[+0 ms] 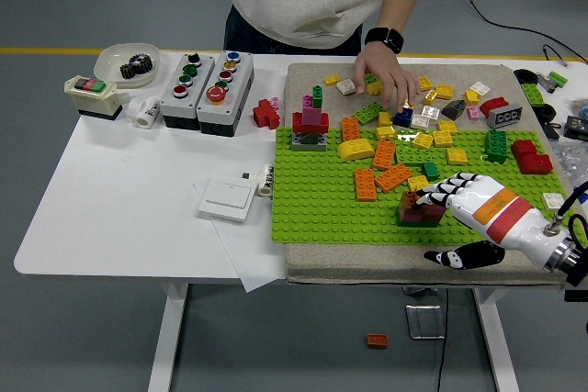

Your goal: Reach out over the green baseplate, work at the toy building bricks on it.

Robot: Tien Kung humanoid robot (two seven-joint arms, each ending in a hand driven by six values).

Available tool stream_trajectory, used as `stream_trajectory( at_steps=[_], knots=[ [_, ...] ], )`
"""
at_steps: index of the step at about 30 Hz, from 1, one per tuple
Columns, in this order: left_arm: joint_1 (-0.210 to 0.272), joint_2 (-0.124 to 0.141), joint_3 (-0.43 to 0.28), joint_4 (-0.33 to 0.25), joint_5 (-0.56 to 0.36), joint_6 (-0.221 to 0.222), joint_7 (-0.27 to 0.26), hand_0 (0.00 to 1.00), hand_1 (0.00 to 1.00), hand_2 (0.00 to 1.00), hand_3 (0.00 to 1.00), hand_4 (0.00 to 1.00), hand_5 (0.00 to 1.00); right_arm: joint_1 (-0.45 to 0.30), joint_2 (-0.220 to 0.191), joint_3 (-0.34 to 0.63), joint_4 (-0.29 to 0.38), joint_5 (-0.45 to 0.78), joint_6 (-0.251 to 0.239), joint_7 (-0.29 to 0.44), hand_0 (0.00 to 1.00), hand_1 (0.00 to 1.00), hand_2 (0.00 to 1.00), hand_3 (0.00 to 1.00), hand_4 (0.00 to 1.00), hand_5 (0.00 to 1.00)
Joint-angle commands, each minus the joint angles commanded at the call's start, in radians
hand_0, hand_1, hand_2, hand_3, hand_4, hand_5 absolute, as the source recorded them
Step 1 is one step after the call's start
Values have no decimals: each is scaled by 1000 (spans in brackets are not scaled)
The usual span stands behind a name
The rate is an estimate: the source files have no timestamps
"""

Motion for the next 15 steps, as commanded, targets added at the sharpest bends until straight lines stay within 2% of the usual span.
stream_trajectory(
  at_steps=[15],
  knots=[
    [-1, 1, 2, 1, -4, -1, -1, 791, 776, 750, 592, 653, 665, -3, 3, -10, 0, 0, 3, 0, 707, 671, 740, 719, 882, 433]
  ],
)
